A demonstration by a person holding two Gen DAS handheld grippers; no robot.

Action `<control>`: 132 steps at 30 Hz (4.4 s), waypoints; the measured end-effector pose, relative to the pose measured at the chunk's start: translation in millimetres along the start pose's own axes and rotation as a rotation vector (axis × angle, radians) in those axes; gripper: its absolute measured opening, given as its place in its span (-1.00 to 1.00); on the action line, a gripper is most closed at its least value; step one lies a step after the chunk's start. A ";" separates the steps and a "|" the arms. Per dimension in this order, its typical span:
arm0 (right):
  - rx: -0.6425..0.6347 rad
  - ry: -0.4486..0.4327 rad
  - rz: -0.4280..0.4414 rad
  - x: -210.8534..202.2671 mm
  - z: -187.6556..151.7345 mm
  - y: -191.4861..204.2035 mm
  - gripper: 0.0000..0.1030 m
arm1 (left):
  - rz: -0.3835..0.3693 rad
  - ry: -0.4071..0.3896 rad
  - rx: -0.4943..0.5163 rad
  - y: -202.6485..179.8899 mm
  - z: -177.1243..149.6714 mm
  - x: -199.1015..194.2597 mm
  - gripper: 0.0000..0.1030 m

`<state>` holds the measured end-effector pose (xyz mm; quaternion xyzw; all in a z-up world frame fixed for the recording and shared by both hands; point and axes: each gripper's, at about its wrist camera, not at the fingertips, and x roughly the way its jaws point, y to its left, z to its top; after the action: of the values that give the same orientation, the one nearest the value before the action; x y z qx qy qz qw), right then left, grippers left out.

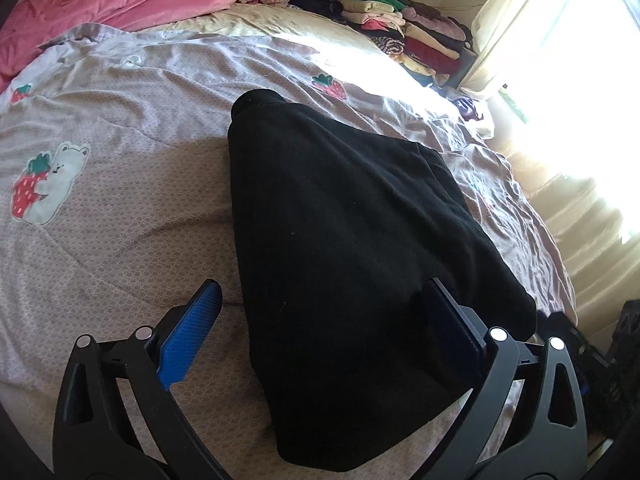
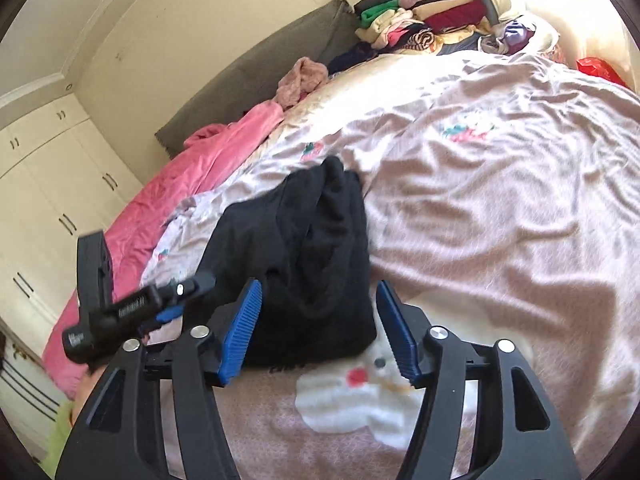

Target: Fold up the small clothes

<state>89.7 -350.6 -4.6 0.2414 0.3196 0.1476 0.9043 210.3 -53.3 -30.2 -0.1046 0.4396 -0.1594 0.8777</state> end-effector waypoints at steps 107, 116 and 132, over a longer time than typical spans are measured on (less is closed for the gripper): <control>-0.317 0.036 -0.238 -47.3 -54.3 48.2 0.85 | 0.146 -0.038 0.203 -25.8 -107.0 -93.8 0.82; -0.332 0.067 -0.278 -40.4 -74.0 47.4 0.85 | 0.166 -0.009 0.175 -19.1 -116.8 -86.3 0.82; -0.351 0.062 -0.279 -41.6 -74.0 53.5 0.85 | 0.174 -0.035 0.143 -14.9 -114.6 -92.0 0.82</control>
<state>4.4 -297.9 -5.4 0.0292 0.3469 0.0819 0.9339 63.5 -37.9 -25.2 -0.0057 0.4189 -0.1116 0.9011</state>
